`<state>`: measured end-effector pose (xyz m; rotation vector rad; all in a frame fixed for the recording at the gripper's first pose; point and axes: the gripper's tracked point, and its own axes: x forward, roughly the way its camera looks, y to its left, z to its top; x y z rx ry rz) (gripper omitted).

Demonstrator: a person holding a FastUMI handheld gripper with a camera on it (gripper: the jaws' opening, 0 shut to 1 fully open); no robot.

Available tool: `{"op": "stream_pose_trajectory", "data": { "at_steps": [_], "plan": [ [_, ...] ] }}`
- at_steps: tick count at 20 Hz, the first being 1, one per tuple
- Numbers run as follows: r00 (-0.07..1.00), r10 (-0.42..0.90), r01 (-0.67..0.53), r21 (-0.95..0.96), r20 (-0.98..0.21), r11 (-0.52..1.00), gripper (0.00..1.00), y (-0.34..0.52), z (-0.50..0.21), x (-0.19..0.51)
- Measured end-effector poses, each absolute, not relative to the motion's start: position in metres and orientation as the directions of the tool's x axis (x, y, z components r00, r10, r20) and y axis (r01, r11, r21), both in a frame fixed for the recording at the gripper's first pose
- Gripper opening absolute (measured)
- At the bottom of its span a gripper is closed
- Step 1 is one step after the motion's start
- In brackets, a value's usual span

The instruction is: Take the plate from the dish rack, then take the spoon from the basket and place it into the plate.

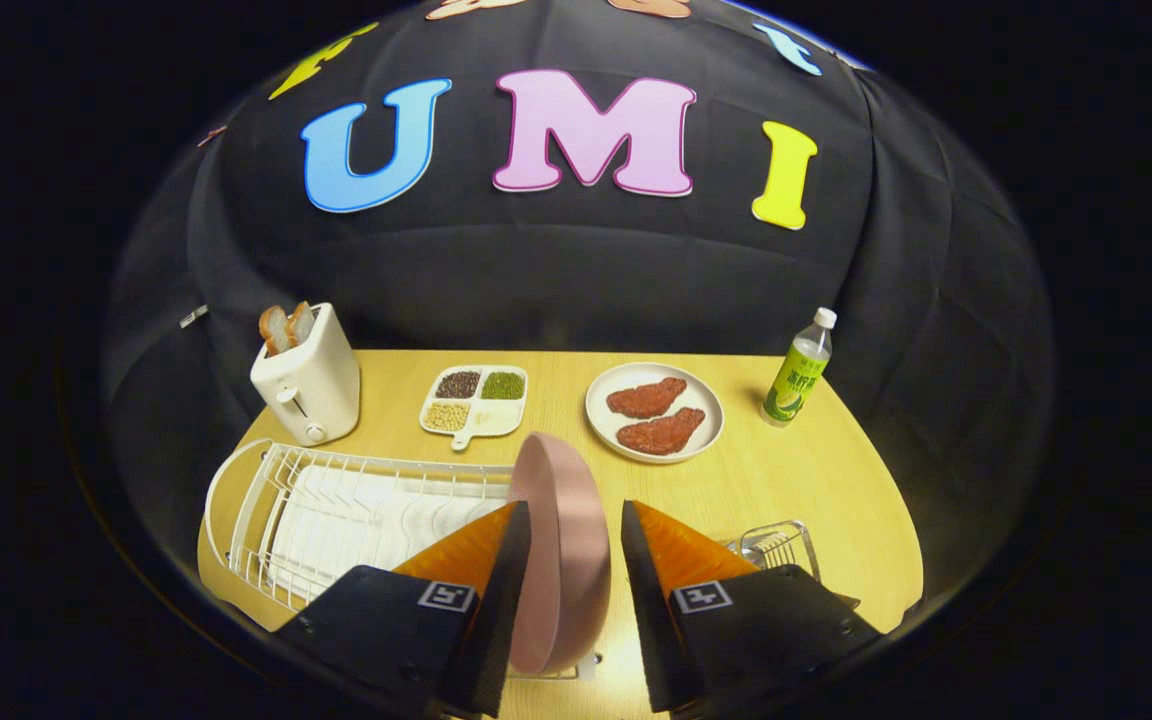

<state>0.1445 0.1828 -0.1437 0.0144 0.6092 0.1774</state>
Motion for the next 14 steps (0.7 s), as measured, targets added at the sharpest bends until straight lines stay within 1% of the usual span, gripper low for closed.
{"op": "stream_pose_trajectory", "data": {
  "at_steps": [1,3,5,9,14],
  "plan": [
    [0.792,0.167,-0.148,0.080,-0.587,0.986,0.54,0.184,-0.152,0.146],
    [0.770,0.165,-0.120,0.115,-0.617,0.986,0.43,0.187,-0.162,0.148],
    [0.776,0.136,-0.088,0.108,-0.616,0.990,0.32,0.184,-0.162,0.153],
    [0.800,0.060,-0.063,0.016,-0.597,0.998,0.26,0.180,-0.156,0.153],
    [0.858,0.008,-0.081,-0.119,-0.514,0.990,0.25,0.189,-0.128,0.156]
  ]
}}
